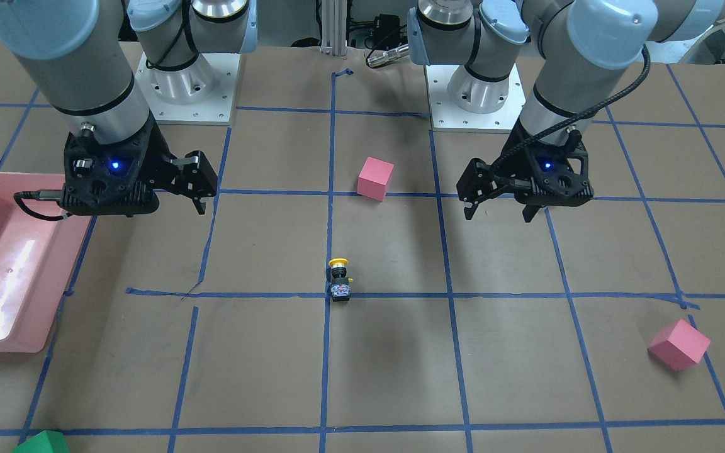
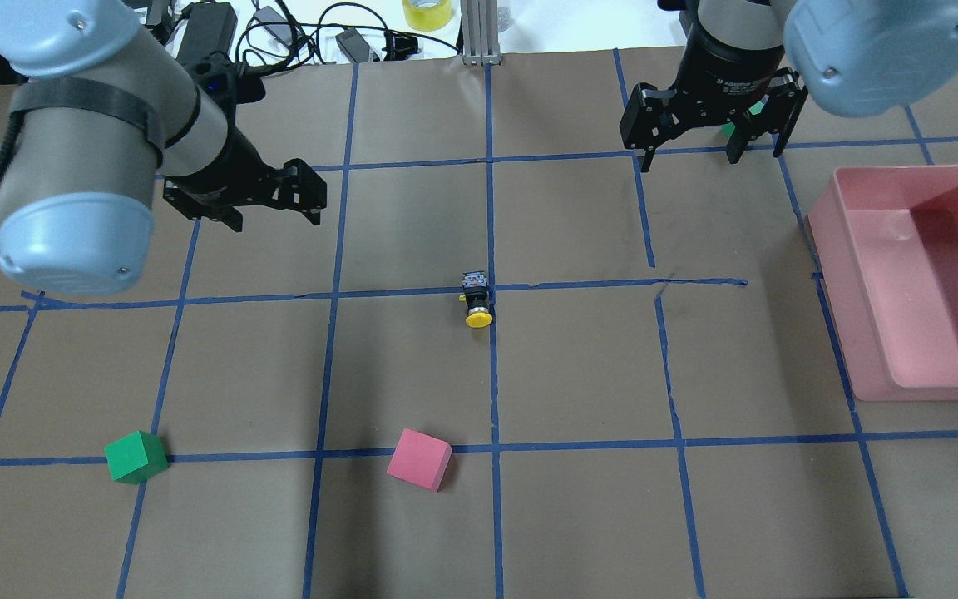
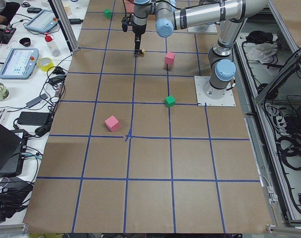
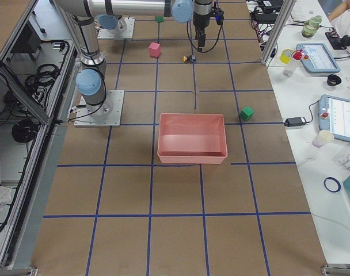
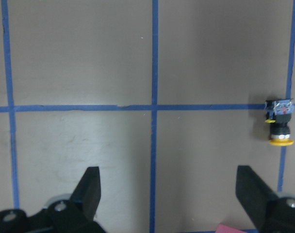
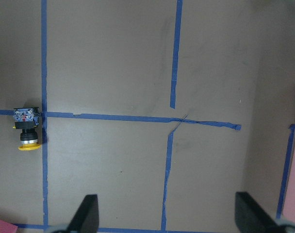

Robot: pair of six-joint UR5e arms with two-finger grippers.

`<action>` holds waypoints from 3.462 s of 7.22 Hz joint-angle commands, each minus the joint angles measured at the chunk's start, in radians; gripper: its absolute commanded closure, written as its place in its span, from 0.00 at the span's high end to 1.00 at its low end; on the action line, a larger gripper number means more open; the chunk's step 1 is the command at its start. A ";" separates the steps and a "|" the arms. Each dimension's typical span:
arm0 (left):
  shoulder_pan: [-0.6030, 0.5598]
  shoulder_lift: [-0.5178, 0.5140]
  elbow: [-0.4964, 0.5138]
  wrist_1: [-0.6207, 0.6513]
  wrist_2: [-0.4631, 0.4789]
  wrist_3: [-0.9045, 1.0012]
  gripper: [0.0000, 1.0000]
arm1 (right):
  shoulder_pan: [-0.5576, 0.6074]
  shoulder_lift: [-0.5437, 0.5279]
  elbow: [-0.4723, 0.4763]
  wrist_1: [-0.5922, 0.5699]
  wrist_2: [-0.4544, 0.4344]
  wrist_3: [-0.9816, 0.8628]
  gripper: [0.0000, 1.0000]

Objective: Align button upright
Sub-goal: 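Reach the left gripper toward the switch lying on its side, then grasp the switch body with the left gripper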

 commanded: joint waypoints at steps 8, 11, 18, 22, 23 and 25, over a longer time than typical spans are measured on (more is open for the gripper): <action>-0.331 -0.298 -0.266 0.815 0.141 -0.353 1.00 | 0.001 -0.016 -0.001 -0.002 0.011 0.000 1.00; -0.368 -0.421 -0.266 0.978 0.141 -0.452 0.99 | -0.001 -0.015 0.005 -0.004 0.012 0.000 1.00; -0.402 -0.475 -0.262 0.992 0.139 -0.548 0.00 | -0.002 -0.029 0.008 -0.010 0.008 0.000 1.00; -0.402 -0.431 -0.146 0.753 0.135 -0.570 0.00 | -0.005 -0.030 0.006 -0.010 0.008 0.002 1.00; -0.402 -0.421 -0.080 0.616 0.132 -0.644 0.00 | -0.005 -0.030 0.006 -0.008 0.009 0.002 1.00; -0.376 -0.407 -0.004 0.407 0.033 -0.842 0.00 | -0.002 -0.030 0.008 -0.008 0.009 0.000 1.00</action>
